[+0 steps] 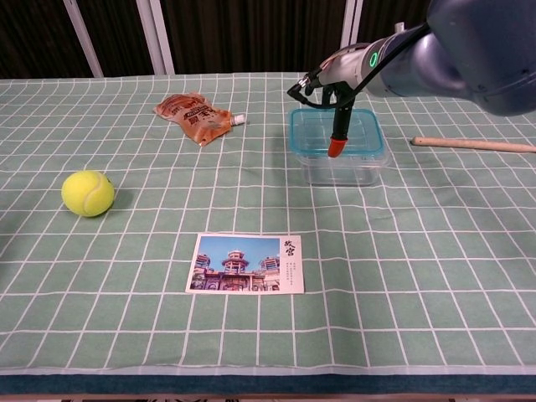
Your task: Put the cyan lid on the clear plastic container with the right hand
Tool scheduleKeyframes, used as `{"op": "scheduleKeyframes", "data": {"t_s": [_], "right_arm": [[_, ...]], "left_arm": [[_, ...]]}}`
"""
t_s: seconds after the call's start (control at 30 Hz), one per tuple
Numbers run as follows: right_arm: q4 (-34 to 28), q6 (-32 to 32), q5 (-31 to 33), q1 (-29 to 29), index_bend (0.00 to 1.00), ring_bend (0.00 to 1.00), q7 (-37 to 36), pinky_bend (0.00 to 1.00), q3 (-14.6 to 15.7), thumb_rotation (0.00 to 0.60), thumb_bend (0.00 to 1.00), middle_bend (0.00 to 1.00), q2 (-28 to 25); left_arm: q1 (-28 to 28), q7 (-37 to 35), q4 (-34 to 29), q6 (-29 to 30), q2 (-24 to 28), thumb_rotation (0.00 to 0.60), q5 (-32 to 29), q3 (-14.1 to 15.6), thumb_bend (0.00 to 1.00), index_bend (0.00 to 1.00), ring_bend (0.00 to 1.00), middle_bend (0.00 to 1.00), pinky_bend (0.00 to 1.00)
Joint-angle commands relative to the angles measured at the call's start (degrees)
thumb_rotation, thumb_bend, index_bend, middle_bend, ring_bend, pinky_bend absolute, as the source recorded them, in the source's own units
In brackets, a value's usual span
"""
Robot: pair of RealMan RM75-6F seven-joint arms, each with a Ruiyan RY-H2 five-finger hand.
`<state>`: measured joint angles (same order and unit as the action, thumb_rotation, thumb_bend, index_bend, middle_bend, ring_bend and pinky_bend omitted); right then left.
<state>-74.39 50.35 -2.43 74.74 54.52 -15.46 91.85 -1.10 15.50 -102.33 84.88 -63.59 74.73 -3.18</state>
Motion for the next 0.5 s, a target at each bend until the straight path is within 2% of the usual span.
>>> {"op": "scheduleKeyframes", "data": {"t_s": [0.03, 0.5], "right_arm": [[0.32, -0.2, -0.01, -0.01, 0.0, 0.11, -0.14, 0.0, 0.07, 0.6, 0.24, 0.45, -0.1], [-0.75, 0.13, 0.15, -0.07, 0.0, 0.11, -0.32, 0.0, 0.64, 0.6, 0.24, 0.45, -0.91]], "left_arm": [[-0.03, 0.04, 0.02, -0.02, -0.02, 0.6, -0.09, -0.02, 0.5, 0.05, 0.0, 0.0, 0.0], [-0.08, 0.1, -0.05, 0.06, 0.02, 0.6, -0.26, 0.06, 0.5, 0.05, 0.0, 0.0, 0.0]]}}
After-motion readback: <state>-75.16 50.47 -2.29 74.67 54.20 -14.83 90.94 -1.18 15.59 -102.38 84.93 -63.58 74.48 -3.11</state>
